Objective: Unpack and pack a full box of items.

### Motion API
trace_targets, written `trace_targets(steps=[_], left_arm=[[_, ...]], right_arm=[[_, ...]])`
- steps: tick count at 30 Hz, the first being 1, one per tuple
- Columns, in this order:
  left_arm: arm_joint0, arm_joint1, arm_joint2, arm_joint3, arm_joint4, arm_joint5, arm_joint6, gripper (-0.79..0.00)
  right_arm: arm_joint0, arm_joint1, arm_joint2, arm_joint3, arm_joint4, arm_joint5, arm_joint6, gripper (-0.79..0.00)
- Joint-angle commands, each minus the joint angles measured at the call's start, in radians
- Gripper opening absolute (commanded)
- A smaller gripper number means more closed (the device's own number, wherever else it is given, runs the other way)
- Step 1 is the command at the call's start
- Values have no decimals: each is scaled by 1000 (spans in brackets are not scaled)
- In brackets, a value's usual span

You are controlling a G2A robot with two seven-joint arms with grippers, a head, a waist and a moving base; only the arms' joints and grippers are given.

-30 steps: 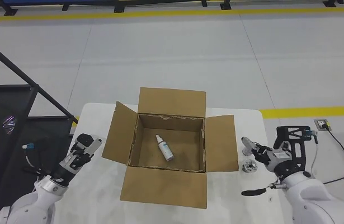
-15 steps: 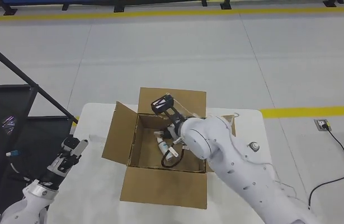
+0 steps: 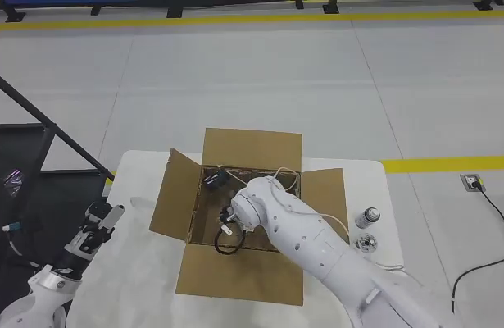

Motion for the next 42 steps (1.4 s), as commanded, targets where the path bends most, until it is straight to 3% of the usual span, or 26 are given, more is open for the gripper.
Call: trace_targets(steps=[1,8,9,11,13,16,19,31,37,42], left_arm=[[0,0,0,0,0,0,0,0],[0,0,0,0,0,0,0,0],[0,0,0,0,0,0,0,0],[0,0,0,0,0,0,0,0],[0,0,0,0,0,0,0,0],[0,0,0,0,0,0,0,0],[0,0,0,0,0,0,0,0],[0,0,0,0,0,0,0,0],[0,0,0,0,0,0,0,0],[0,0,0,0,0,0,0,0]], right_arm=[[-1,-23,-24,62,-28,37,-28,0],[-5,-85,-20,244,22,1,-126,0],[-5,-92,-19,263,25,-5,-136,-34],[-5,-105,-18,293,30,-15,-148,-142],[-4,-118,-18,320,31,-22,-155,-397],[0,-134,-19,352,29,-28,-160,-471],[8,-147,-14,379,31,-36,-170,-773],[71,-160,38,416,76,-126,-154,-785],[106,-129,95,389,136,-263,-120,-785],[106,-80,143,316,146,-324,-103,-785]])
